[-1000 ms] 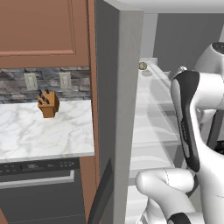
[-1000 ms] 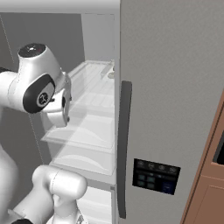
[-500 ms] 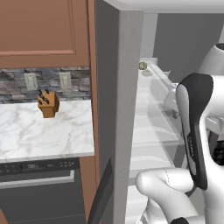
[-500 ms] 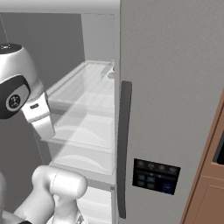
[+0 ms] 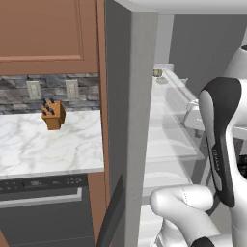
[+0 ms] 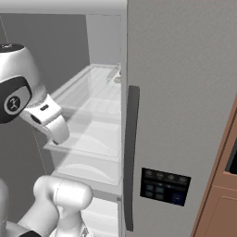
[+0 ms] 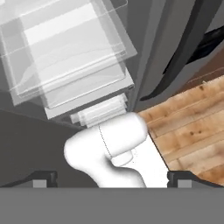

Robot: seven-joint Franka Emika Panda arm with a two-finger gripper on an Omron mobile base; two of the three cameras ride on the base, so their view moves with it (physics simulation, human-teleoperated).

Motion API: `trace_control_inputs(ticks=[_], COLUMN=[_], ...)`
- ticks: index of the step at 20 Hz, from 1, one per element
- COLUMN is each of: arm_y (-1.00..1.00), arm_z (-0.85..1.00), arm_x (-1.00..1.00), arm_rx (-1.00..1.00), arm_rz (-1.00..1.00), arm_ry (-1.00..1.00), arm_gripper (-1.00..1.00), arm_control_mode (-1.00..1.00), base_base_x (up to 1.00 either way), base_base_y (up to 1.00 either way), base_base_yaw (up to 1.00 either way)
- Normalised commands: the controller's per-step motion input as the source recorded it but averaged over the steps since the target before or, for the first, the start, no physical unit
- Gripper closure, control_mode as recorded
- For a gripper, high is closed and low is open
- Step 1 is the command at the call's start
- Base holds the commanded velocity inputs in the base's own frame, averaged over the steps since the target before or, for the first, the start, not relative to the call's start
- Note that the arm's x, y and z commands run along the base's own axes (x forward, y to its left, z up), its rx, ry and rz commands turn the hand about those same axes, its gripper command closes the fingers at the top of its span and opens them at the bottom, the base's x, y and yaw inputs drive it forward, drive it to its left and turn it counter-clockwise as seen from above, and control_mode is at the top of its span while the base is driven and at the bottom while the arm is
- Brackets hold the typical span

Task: Place two dumplings into each of the tupperware containers and then place the containers in the fridge.

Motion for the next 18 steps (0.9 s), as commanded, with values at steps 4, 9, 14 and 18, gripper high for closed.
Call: trace_control_inputs(ticks=[4, 9, 14, 18], arm_y=[-0.27, 0.01, 0.19, 0.16], arm_z=[-0.01, -0.01, 0.0, 0.0], arm_x=[-0.14, 0.0, 0.0, -0.03], arm_rx=[-0.02, -0.05, -0.12, -0.06], arm_rz=[0.34, 0.26, 0.17, 0.06], arm_ry=[-0.04, -0.01, 0.0, 0.0], arm_gripper=[-1.0, -1.0, -1.0, -1.0], arm_control_mode=[-1.0, -1.0, -1.0, -1.0], base_base_x=[0.0, 0.0, 0.0, 0.0], base_base_y=[0.0, 0.0, 0.0, 0.0], base_base_yaw=[0.0, 0.0, 0.0, 0.0])
